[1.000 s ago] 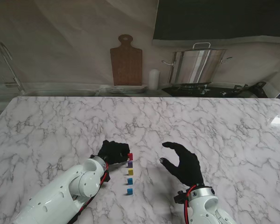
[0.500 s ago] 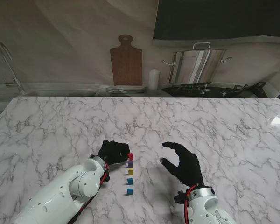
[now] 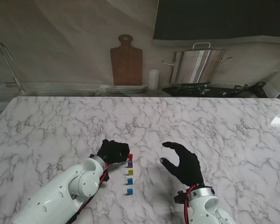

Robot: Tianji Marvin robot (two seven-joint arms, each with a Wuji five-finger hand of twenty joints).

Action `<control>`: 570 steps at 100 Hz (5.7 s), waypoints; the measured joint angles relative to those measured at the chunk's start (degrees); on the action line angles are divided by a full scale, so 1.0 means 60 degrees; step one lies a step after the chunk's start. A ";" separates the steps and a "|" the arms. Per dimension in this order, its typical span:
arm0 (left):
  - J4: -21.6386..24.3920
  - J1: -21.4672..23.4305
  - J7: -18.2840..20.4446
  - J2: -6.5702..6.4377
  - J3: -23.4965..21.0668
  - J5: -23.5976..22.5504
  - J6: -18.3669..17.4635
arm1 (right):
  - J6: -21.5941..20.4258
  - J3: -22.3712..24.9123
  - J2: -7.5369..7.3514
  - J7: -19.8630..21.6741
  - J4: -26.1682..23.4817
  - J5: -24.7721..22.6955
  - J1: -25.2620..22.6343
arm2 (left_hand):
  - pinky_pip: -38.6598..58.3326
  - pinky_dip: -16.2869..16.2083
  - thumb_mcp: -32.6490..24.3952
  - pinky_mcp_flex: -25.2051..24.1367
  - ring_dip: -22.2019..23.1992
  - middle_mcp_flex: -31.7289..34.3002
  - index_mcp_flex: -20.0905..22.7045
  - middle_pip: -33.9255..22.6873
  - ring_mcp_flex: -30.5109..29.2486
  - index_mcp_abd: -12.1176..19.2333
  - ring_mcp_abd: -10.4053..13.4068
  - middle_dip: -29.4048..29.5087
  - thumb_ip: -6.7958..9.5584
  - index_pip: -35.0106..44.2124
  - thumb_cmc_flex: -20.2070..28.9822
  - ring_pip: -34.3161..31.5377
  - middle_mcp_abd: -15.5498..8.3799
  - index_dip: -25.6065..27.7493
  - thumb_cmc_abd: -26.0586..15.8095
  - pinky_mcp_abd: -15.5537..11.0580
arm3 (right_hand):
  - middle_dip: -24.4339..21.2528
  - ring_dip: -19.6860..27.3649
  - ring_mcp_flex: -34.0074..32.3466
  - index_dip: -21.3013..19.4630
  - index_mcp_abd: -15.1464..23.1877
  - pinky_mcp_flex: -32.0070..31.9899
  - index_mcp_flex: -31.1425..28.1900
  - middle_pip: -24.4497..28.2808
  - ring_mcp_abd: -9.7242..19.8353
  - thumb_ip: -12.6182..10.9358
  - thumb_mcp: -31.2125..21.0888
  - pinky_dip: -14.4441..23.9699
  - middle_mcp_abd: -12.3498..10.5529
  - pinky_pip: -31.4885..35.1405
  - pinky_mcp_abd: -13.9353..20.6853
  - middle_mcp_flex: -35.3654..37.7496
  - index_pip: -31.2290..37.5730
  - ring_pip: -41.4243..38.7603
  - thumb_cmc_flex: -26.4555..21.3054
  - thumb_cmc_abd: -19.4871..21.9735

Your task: Arrange dominoes in a row

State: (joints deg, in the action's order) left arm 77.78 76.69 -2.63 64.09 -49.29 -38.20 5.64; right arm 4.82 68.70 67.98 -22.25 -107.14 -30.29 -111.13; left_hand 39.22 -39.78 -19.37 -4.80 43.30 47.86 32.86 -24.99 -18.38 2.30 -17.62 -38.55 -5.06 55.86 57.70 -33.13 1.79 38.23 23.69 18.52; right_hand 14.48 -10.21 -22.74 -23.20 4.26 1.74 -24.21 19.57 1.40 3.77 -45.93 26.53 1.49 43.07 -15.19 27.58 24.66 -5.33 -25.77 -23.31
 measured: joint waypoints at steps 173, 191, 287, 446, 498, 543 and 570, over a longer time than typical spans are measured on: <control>0.0210 0.0013 0.0422 -0.0105 0.0013 -0.0163 0.0157 | 0.0002 0.0005 0.0000 0.0005 -0.0016 0.0000 -0.0009 | -0.0508 -0.0190 -0.0015 -0.0006 0.0000 -0.1218 -0.0085 -0.0391 0.0471 -0.0212 -0.0108 0.0440 0.0008 -0.1719 0.0001 0.0286 0.0178 -0.0685 0.0000 0.0000 | 0.0000 0.0000 0.0000 0.0000 0.0000 0.0000 0.0000 0.0000 -0.0001 0.0000 0.0000 0.0001 0.0000 0.0000 0.0000 0.0000 0.0000 0.0000 0.0000 0.0000; 0.0211 0.0009 0.0457 -0.0108 0.0009 -0.0136 0.0157 | 0.0002 0.0005 0.0000 0.0002 -0.0016 0.0000 -0.0009 | -0.0753 -0.0271 0.0326 -0.0006 0.0000 -0.1309 -0.0083 -0.0630 0.0478 -0.0226 -0.0111 0.0828 0.0010 -0.1719 -0.0032 0.0286 0.0189 -0.0701 -0.0207 0.0000 | 0.0000 0.0000 0.0000 0.0000 0.0000 0.0000 0.0000 0.0000 -0.0001 0.0000 0.0000 0.0001 0.0000 0.0000 0.0000 0.0000 0.0000 0.0000 0.0000 0.0000; -0.0067 -0.0064 -0.0333 0.0021 0.0103 -0.0406 -0.0019 | 0.0005 0.0009 0.0000 0.0010 -0.0015 0.0007 -0.0007 | -0.1091 -0.0853 0.1975 -0.0019 0.0114 -0.1040 0.0386 -0.0620 0.0592 -0.0052 -0.0130 0.0000 0.0311 -0.1411 0.0599 0.0135 0.0234 -0.0727 -0.1257 0.0000 | 0.0001 0.0000 0.0000 -0.0001 0.0000 0.0001 0.0000 0.0000 -0.0001 0.0000 0.0000 0.0003 0.0000 0.0000 0.0000 0.0000 0.0000 0.0000 0.0000 0.0000; -0.0010 -0.0077 -0.0596 -0.0133 0.0320 -0.1468 -0.0118 | 0.0002 0.0008 0.0002 -0.0003 -0.0014 0.0014 -0.0006 | -0.0988 -0.0852 0.1670 -0.0019 0.0119 -0.1039 0.0387 -0.0619 0.0592 -0.0241 -0.0131 -0.0113 0.0311 -0.0624 0.0345 0.0023 0.0235 -0.1211 -0.1015 0.0000 | 0.0001 0.0000 0.0000 -0.0001 0.0000 0.0001 0.0000 0.0000 -0.0002 0.0000 0.0000 0.0003 0.0000 0.0000 0.0000 0.0000 0.0000 0.0000 0.0000 0.0000; 0.0096 -0.0051 -0.0435 -0.0174 0.0335 -0.1568 -0.0039 | 0.0003 0.0005 0.0001 0.0005 -0.0014 0.0014 -0.0006 | -0.0973 -0.0831 0.1571 -0.0019 0.0119 -0.1117 0.0387 -0.0619 0.0591 -0.0232 -0.0132 -0.0032 0.0311 -0.0622 0.0323 0.0023 0.0235 -0.1211 -0.0954 0.0000 | 0.0002 0.0000 0.0000 -0.0001 0.0000 0.0001 0.0000 0.0000 -0.0002 0.0000 0.0000 0.0003 0.0000 0.0000 0.0000 0.0000 0.0000 0.0000 0.0000 0.0000; 0.0169 -0.0029 -0.0301 -0.0208 0.0340 -0.1623 0.0044 | 0.0007 0.0008 0.0001 0.0011 -0.0014 0.0020 -0.0004 | -0.0972 -0.0756 0.1421 -0.0019 0.0119 -0.1266 0.0387 -0.0705 0.0591 -0.0223 -0.0133 0.0280 0.0311 -0.0787 0.0302 0.0023 0.0235 -0.1201 -0.0880 0.0000 | 0.0001 0.0000 0.0000 -0.0001 0.0000 0.0001 0.0000 0.0000 -0.0002 0.0000 0.0000 0.0003 0.0000 0.0000 -0.0001 0.0000 0.0000 0.0000 0.0000 0.0000; 0.0180 -0.0035 -0.0223 -0.0224 0.0342 -0.1667 0.0041 | 0.0006 0.0011 0.0001 0.0012 -0.0014 0.0019 -0.0007 | -0.0972 -0.0709 0.1226 -0.0019 0.0119 -0.1416 0.0387 -0.0762 0.0592 -0.0216 -0.0133 0.0806 0.0311 -0.1470 0.0205 0.0023 0.0235 -0.1199 -0.0875 0.0000 | 0.0001 0.0000 0.0000 -0.0001 0.0000 0.0001 0.0000 0.0000 -0.0002 0.0000 0.0000 0.0003 0.0000 0.0000 0.0000 0.0000 0.0000 0.0000 0.0000 0.0000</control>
State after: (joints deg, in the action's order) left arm 78.86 76.48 -3.97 62.74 -47.24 -48.21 5.88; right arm 4.86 68.76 67.98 -22.17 -107.22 -30.18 -111.17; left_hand 33.38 -44.03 -12.01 -4.92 44.02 39.36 35.18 -29.57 -14.83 1.01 -18.41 -33.72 -3.19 47.04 58.93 -33.00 3.21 31.04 18.44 18.52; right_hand 14.49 -10.21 -22.74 -23.21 4.26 1.74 -24.21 19.57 1.38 3.77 -45.93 26.55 1.49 43.07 -15.19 27.58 24.66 -5.33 -25.77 -23.31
